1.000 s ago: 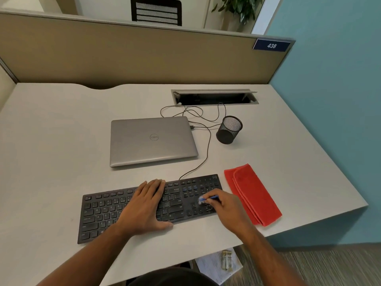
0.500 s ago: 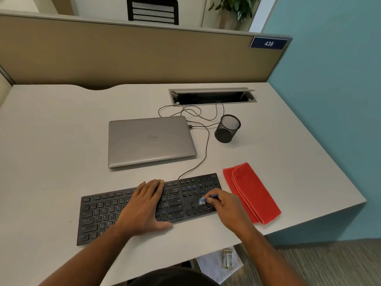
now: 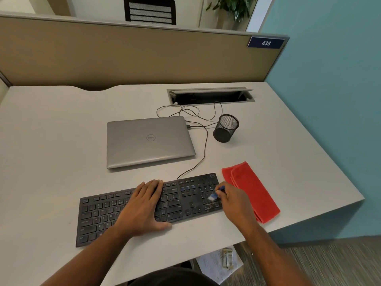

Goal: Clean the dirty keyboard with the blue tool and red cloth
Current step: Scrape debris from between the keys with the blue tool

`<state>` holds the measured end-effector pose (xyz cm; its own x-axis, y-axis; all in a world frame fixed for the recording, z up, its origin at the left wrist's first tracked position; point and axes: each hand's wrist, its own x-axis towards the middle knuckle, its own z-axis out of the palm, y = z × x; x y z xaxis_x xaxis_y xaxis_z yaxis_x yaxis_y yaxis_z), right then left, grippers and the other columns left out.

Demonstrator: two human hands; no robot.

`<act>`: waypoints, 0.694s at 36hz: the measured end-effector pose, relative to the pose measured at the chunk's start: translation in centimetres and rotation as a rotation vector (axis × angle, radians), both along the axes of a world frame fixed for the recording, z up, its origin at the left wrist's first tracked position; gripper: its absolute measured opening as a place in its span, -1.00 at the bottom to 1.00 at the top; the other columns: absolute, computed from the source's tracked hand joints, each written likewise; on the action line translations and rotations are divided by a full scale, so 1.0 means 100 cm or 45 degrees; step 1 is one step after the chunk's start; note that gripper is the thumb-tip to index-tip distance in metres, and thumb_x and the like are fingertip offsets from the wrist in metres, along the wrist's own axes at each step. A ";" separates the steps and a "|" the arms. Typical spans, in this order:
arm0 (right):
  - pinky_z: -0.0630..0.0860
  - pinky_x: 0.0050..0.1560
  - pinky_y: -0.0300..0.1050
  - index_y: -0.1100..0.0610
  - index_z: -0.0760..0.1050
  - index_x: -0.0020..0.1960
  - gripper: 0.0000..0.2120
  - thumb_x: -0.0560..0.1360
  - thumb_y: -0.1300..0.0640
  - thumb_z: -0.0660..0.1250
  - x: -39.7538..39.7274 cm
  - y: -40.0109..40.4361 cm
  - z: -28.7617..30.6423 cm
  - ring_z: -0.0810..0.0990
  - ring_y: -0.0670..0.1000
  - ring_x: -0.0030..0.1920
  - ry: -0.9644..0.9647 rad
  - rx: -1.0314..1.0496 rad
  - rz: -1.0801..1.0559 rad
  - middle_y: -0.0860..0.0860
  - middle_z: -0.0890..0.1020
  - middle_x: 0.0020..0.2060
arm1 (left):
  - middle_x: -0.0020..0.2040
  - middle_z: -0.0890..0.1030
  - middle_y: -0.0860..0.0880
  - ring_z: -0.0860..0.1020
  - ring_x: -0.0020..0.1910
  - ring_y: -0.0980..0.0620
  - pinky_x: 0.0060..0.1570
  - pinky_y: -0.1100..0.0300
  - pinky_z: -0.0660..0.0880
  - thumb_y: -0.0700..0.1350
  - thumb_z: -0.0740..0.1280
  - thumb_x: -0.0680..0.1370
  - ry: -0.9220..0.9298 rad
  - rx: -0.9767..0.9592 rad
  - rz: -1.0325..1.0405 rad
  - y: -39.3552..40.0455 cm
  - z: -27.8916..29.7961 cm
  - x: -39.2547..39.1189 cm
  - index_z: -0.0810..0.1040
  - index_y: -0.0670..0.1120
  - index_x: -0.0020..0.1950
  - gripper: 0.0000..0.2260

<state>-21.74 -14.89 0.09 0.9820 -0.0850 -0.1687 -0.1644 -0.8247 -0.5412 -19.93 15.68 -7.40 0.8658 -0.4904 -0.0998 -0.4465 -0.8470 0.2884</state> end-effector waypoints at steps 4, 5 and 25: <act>0.55 -0.28 -0.24 -0.02 0.59 0.02 -0.90 0.63 0.11 0.30 0.003 -0.005 0.002 0.61 -0.16 -0.25 -0.135 0.070 -0.157 -0.20 0.63 -0.24 | 0.70 0.03 -0.07 -0.01 0.67 -0.05 0.59 -0.01 -0.21 0.70 0.10 0.33 -0.002 -0.008 -0.002 0.000 0.000 0.000 -0.13 -0.07 0.70 0.21; 0.59 -0.25 -0.19 -0.03 0.60 0.03 -0.91 0.63 0.10 0.32 0.005 -0.004 0.002 0.63 -0.16 -0.24 -0.148 0.115 -0.183 -0.19 0.65 -0.24 | 0.70 0.04 -0.07 0.00 0.67 -0.05 0.59 -0.01 -0.21 0.70 0.10 0.33 -0.005 -0.008 -0.002 0.000 0.000 0.000 -0.12 -0.07 0.70 0.21; 0.55 -0.28 -0.16 0.01 0.54 -0.02 -0.85 0.66 0.07 0.22 0.014 0.003 0.010 0.56 -0.10 -0.33 0.116 -0.139 0.110 -0.08 0.61 -0.29 | 0.69 0.08 -0.08 0.04 0.66 -0.06 0.58 0.02 -0.22 0.70 0.11 0.33 -0.006 -0.007 0.009 0.000 -0.001 0.000 -0.07 -0.09 0.71 0.20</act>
<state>-20.38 -14.58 1.07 0.9676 -0.0234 -0.2515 -0.1343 -0.8909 -0.4339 -19.96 15.63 -7.53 0.8695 -0.4851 -0.0931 -0.4422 -0.8484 0.2909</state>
